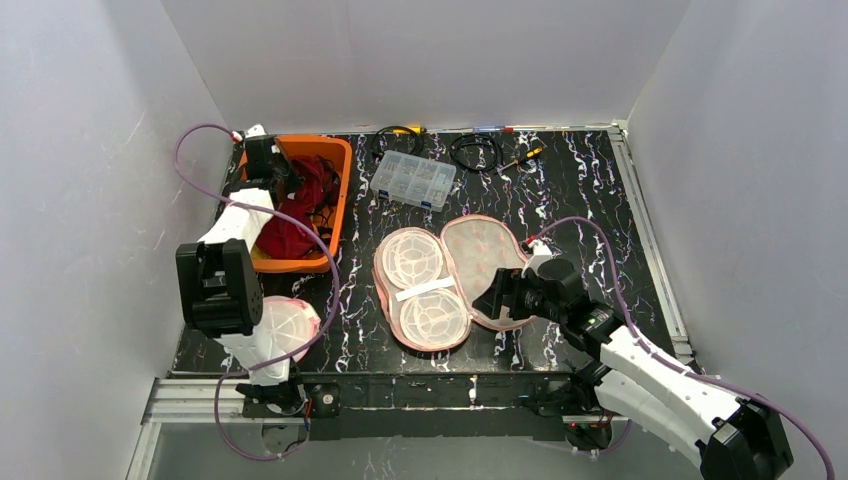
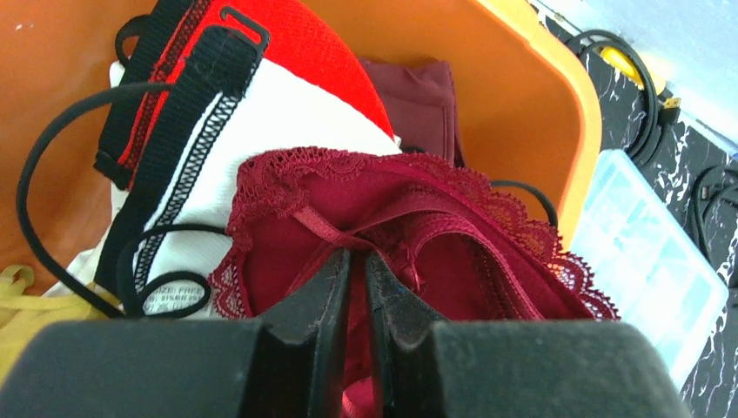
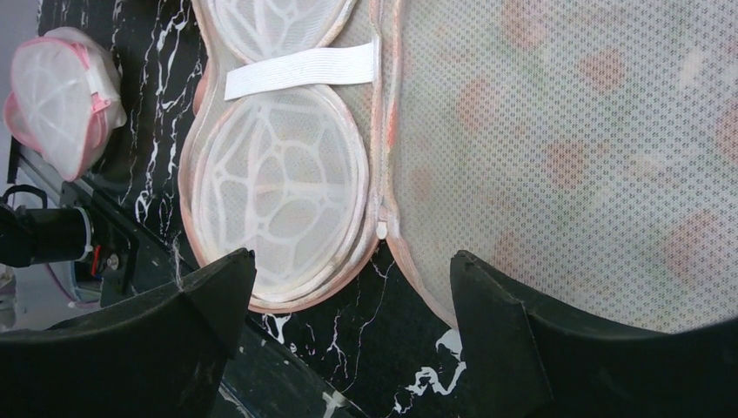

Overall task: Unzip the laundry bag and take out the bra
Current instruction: Adjust the bra in the bin.

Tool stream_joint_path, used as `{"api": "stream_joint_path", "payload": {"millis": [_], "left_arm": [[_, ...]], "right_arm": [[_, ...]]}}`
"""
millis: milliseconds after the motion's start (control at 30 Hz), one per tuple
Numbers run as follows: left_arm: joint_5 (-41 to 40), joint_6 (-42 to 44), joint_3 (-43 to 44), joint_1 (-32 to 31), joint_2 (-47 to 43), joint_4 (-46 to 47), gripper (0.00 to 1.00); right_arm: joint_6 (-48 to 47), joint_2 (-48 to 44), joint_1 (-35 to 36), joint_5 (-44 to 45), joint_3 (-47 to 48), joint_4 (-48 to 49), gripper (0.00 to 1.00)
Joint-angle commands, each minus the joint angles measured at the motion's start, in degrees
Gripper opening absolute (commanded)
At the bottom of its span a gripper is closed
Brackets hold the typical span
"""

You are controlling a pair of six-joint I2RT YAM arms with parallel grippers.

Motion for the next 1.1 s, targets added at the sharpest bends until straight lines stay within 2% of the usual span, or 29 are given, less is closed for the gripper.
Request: {"api": "stream_joint_path", "payload": {"millis": [0, 367, 500, 567, 633, 767, 933, 1067], "left_arm": [[-0.3, -2.0, 4.7, 0.7, 1.7, 0.1, 0.11], [0.7, -0.8, 4.2, 1.6, 5.8, 0.5, 0.15], [3.5, -2.6, 4.0, 2.4, 5.1, 0.2, 0.16], [5.2, -4.0, 4.7, 2.4, 3.9, -0.6, 0.21], [5.9, -5.0, 5.0, 2.4, 1.2, -1.4, 0.36], [5.8, -8.1, 1.3, 1.8, -8.3, -1.8, 0.53], [4.7, -9.0, -5.7, -2.5, -23.5, -5.8, 0.6], [1.2, -7.2, -11.6, -12.9, -36.1, -11.6, 0.61]], "right_arm": [[-1.9, -0.1, 0.1, 1.9, -1.1, 2.4, 0.9], [-2.0, 0.0, 0.1, 2.7, -2.6, 2.4, 0.9], [-1.7, -0.3, 0.1, 2.3, -3.0, 2.2, 0.9], [-1.9, -0.6, 0.1, 2.4, -2.7, 1.2, 0.9], [-2.4, -1.7, 0.1, 3.1, -1.4, -0.9, 0.91], [-4.3, -4.4, 0.1, 8.8, 3.4, -7.4, 0.93], [-3.9, -5.6, 0.1, 20.1, 8.1, -13.7, 0.93], [-0.4, -1.2, 0.0, 27.1, 10.2, -16.7, 0.92]]}}
